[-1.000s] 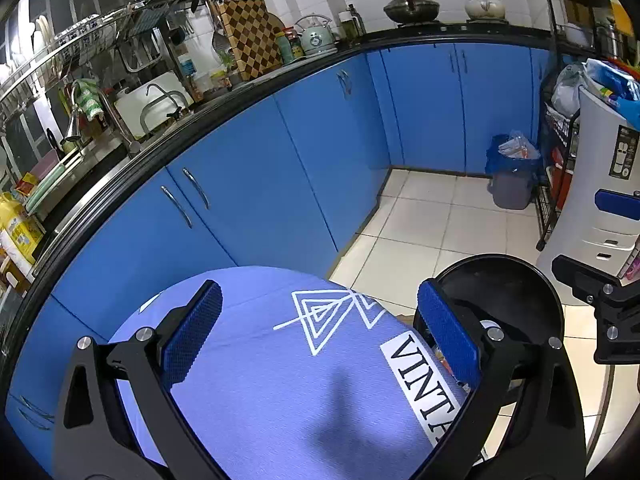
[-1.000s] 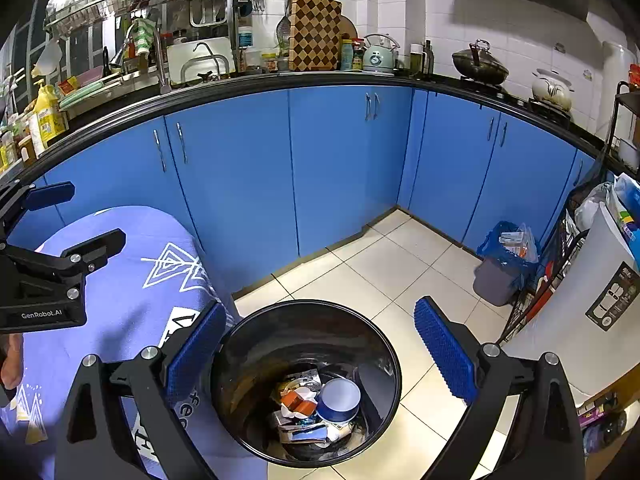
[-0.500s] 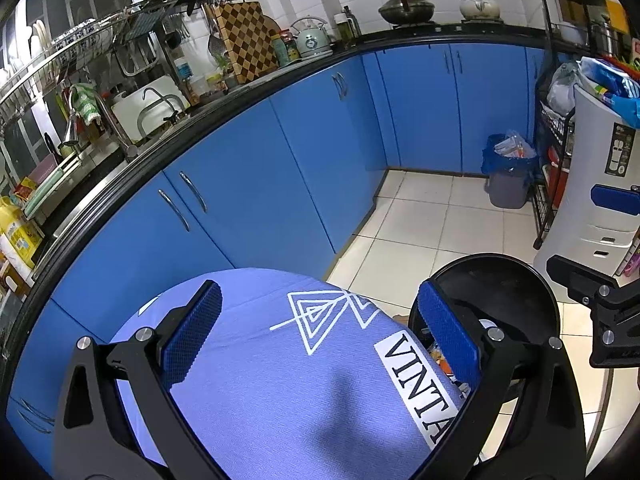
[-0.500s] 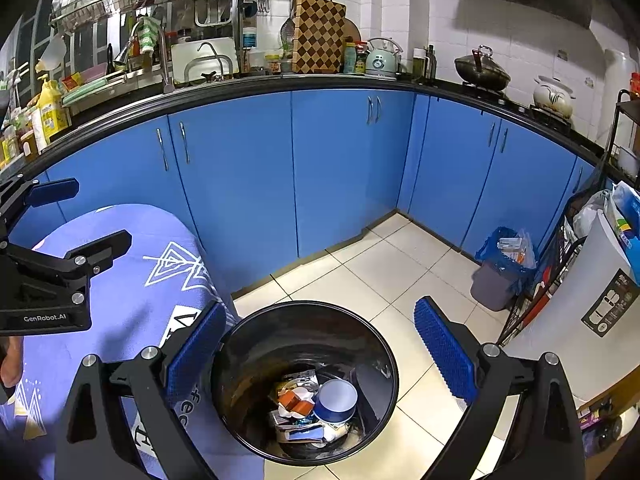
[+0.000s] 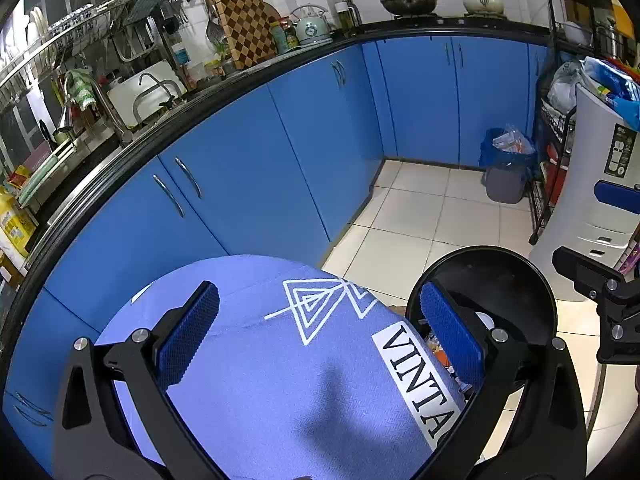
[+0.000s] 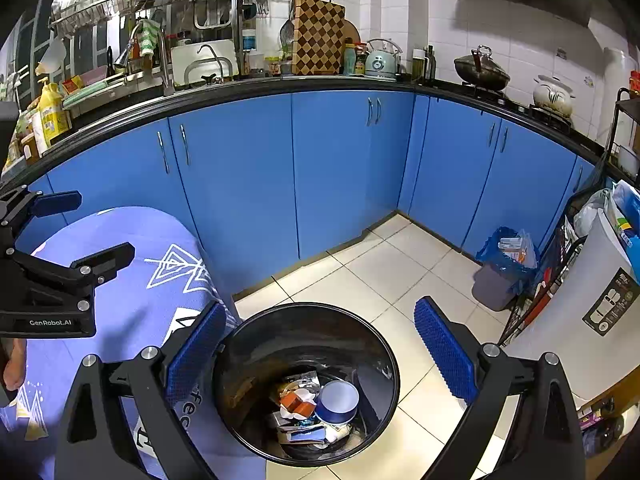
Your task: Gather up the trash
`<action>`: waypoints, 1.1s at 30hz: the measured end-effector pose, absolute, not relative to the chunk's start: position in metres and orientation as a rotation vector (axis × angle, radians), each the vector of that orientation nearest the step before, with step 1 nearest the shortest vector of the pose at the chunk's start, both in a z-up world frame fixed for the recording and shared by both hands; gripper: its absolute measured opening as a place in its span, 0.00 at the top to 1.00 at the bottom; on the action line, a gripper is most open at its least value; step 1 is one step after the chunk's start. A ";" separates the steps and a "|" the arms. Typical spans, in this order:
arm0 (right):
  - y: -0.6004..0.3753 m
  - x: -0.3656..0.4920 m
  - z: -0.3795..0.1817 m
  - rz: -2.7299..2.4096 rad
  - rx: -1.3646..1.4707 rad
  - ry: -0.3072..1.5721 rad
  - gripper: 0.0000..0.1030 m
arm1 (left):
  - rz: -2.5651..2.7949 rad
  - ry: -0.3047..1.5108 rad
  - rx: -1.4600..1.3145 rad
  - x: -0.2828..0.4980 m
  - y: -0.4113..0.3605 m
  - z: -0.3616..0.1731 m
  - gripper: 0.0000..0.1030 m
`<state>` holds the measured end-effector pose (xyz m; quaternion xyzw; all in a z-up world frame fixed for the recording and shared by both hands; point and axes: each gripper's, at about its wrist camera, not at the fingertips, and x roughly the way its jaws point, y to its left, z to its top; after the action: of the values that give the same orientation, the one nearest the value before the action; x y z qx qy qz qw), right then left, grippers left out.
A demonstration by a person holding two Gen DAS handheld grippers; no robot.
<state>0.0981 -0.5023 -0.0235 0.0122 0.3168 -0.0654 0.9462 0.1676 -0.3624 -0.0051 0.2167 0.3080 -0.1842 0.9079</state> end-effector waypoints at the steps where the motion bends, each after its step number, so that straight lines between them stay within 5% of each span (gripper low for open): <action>1: -0.502 0.098 -0.023 -0.133 0.025 0.644 0.10 | -0.381 0.635 0.447 0.167 -0.363 -0.005 0.03; 33: -0.499 0.098 -0.018 -0.135 0.026 0.641 0.10 | -0.379 0.617 0.450 0.160 -0.364 -0.003 0.03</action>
<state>0.0984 -0.4993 -0.0184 0.0126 0.3148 -0.0665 0.9467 0.1600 -0.3637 -0.0034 0.2183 0.2991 -0.1838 0.9105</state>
